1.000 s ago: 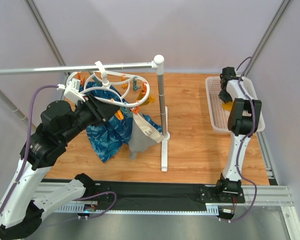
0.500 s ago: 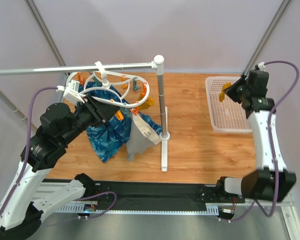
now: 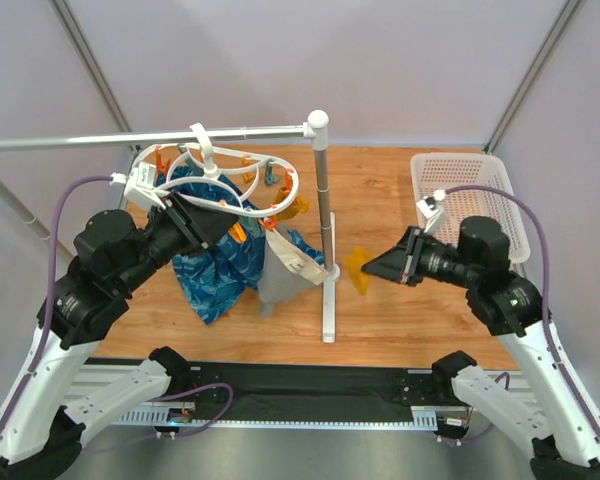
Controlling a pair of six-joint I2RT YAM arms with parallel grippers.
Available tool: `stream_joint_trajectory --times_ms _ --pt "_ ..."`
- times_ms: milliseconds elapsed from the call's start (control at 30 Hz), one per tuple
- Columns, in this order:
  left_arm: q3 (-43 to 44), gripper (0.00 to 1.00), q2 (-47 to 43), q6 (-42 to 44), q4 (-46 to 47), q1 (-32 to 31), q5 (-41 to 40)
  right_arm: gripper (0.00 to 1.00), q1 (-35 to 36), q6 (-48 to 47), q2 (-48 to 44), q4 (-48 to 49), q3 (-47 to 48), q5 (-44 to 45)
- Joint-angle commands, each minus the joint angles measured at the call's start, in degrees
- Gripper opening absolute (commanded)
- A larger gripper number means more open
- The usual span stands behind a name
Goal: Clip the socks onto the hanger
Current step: Place the sock in the bin.
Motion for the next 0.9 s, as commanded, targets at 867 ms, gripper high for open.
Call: stream_joint_trajectory --times_ms 867 --pt "-0.93 0.0 -1.81 -0.02 0.7 -0.02 5.46 0.0 37.85 -6.67 9.18 -14.7 12.3 45.4"
